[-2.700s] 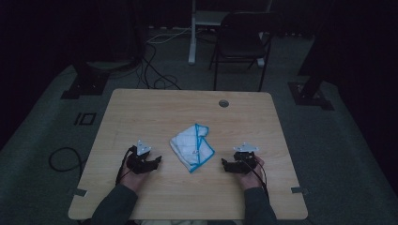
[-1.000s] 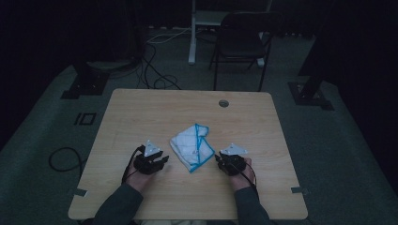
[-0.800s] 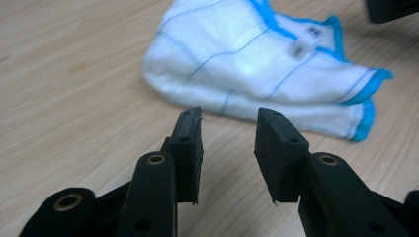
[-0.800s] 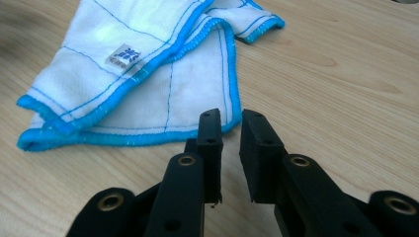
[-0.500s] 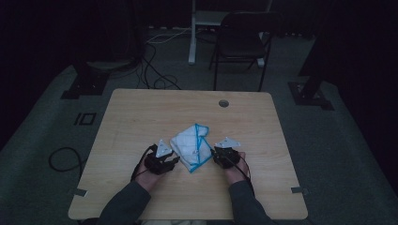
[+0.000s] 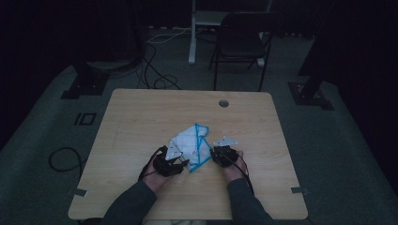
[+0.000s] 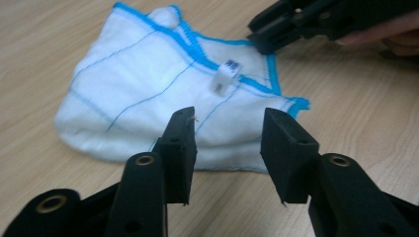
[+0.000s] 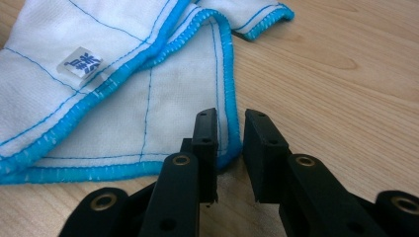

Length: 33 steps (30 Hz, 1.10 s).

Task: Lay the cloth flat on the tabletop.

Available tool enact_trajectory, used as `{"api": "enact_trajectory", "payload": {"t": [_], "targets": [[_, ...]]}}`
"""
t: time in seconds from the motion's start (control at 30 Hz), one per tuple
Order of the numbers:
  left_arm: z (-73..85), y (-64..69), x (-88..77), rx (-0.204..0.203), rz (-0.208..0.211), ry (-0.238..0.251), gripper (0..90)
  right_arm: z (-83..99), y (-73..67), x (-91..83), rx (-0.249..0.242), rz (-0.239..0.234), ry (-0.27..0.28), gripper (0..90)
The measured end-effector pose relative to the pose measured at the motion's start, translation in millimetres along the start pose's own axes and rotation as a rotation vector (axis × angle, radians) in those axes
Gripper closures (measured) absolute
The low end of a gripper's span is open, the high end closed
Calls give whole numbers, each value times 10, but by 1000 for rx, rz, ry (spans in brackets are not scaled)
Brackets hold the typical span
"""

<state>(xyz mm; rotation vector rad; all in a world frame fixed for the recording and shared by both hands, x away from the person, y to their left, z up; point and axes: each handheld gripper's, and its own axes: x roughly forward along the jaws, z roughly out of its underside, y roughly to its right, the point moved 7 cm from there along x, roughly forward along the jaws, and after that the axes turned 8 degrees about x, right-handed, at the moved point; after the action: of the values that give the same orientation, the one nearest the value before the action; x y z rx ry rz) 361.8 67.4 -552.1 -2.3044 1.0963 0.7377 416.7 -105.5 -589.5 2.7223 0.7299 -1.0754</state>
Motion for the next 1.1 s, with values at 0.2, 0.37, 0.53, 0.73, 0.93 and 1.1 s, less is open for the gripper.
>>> {"api": "enact_trajectory", "payload": {"t": [0.2, 0.37, 0.53, 0.73, 0.93, 1.1], "targets": [[-65, 82, 38, 19, 14, 13, 540, 4, 4, 1, 10, -3, 2, 756], [-125, 167, 110, 44, 31, 13, 526, 7, 20, 1, 29, -9, 4, 735], [-203, 267, 197, 75, 42, 16, 515, 12, 24, 0, 28, -14, 9, 723], [-211, 335, 309, 130, -9, -26, 512, 23, 35, -10, 29, -17, 12, 688], [-174, 183, 270, 68, -69, -39, 719, 35, 52, -18, 31, -20, 16, 650], [-162, -3, 142, 1, -103, -14, 879, 45, 56, -28, 36, -21, 17, 621]]}}
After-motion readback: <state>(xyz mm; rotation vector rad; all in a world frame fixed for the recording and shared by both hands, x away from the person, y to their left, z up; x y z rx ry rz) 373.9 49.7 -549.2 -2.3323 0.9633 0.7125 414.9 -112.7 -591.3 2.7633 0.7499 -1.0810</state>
